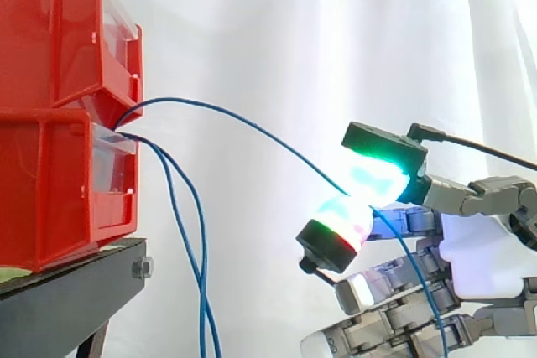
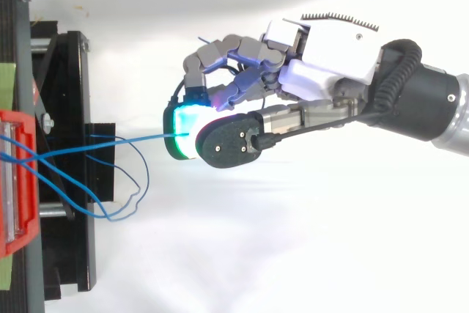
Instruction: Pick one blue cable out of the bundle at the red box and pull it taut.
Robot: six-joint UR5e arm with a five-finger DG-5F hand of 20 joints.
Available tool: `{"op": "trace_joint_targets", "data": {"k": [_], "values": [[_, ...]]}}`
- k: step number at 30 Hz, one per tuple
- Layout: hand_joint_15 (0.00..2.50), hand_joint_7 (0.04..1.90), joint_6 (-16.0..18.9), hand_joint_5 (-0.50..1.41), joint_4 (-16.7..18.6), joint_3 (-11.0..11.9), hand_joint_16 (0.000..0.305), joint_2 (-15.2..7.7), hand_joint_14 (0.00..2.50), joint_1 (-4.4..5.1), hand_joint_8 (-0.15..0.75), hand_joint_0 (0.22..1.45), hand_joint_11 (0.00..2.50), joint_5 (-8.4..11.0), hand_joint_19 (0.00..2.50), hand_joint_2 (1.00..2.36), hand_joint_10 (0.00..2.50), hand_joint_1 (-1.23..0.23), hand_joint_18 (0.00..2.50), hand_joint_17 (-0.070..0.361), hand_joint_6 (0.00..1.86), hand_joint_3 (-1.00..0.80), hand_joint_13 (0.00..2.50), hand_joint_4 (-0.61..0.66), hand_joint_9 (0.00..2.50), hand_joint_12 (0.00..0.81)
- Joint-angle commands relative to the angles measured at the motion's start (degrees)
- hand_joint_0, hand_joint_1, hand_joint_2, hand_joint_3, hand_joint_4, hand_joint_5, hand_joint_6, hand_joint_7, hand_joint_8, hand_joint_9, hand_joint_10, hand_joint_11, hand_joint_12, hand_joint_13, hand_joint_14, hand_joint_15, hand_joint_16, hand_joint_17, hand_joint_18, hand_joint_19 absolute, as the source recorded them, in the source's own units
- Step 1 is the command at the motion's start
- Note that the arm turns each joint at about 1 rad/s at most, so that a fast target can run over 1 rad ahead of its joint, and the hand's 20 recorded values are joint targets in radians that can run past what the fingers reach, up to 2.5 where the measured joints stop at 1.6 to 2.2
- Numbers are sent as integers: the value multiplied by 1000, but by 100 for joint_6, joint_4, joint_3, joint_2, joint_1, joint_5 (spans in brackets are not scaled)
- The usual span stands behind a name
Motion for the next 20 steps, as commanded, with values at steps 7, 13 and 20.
{"op": "trace_joint_targets", "data": {"k": [7, 13, 20], "values": [[317, 1372, 0, -211, 0, -3, 48, 0, 10, 0, 291, 805, 952, 0, 198, 1003, 12, -761, 473, 108, 943, -455, 564, -239, 894, 370], [317, 1365, 0, -211, 0, 6, 48, 0, 10, 0, 289, 804, 952, 0, 198, 1003, 12, -761, 474, 108, 944, -455, 566, -240, 893, 369], [324, 1367, 0, -210, 0, -3, 48, 0, 10, 0, 292, 805, 951, 0, 198, 1003, 12, -760, 475, 108, 944, -455, 564, -242, 895, 369]]}}
